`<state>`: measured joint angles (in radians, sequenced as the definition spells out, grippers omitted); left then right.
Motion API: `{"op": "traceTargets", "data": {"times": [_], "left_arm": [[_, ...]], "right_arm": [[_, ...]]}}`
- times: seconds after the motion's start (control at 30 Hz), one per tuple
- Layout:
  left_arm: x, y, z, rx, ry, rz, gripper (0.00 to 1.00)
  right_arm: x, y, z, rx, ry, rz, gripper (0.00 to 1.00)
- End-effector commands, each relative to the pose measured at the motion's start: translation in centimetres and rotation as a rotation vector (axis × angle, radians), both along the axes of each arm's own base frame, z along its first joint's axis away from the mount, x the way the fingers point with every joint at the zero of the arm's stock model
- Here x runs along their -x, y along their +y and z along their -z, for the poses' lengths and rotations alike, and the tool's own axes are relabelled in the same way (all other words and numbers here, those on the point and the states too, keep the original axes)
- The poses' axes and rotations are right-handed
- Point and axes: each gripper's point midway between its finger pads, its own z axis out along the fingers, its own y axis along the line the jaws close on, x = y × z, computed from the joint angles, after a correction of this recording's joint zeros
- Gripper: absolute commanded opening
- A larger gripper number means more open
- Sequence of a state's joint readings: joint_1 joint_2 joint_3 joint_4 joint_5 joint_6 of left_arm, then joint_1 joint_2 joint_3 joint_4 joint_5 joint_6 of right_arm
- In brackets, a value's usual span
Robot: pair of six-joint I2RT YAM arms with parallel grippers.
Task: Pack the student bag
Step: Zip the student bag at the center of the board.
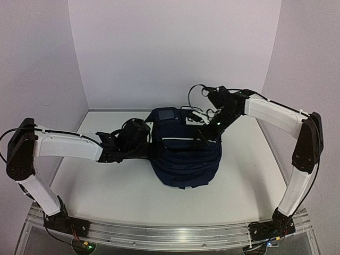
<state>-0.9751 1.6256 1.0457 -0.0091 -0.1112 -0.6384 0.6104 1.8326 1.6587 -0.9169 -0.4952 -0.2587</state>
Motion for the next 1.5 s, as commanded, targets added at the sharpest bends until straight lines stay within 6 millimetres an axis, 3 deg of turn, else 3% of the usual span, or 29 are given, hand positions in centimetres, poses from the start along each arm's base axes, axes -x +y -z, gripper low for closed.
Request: {"op": "traceTargets", "data": {"times": [0.0,0.1,0.3,0.5,0.67,1.0,1.23,1.47], "left_arm": [[-0.8,1.9,-1.8,0.019,-0.035,-0.089,0.01],[-0.2,1.1,-1.7,0.036,-0.028,-0.028,0.01],[2.6,-2.2,-2.6,0.112,-0.032,0.204,0.02],[5.0,-3.6,-2.9,0.115,-0.054,0.305,0.0],[4.5,-5.1,-1.7,0.065,-0.077,0.269,0.0],[1.0,-7.9,-1.1,0.057,-0.14,0.087,0.01],[1.7,-10.3,-0.9,0.113,-0.126,0.128,0.06],[3.9,-11.0,-2.2,0.143,-0.121,0.261,0.33]], "right_arm": [[-2.5,-5.1,-0.3,-0.03,0.044,0.142,0.86],[-2.5,-5.7,1.4,-0.012,0.084,0.145,0.87],[-1.4,-5.0,4.2,-0.023,0.205,0.12,0.74],[0.1,-3.8,5.5,-0.079,0.319,0.097,0.59],[1.0,-2.3,5.0,-0.112,0.345,0.067,0.5],[1.8,-0.3,4.5,-0.125,0.351,0.034,0.47],[1.6,0.0,3.4,-0.141,0.323,0.038,0.47],[1.6,-0.7,0.6,-0.175,0.261,0.048,0.58]]}}
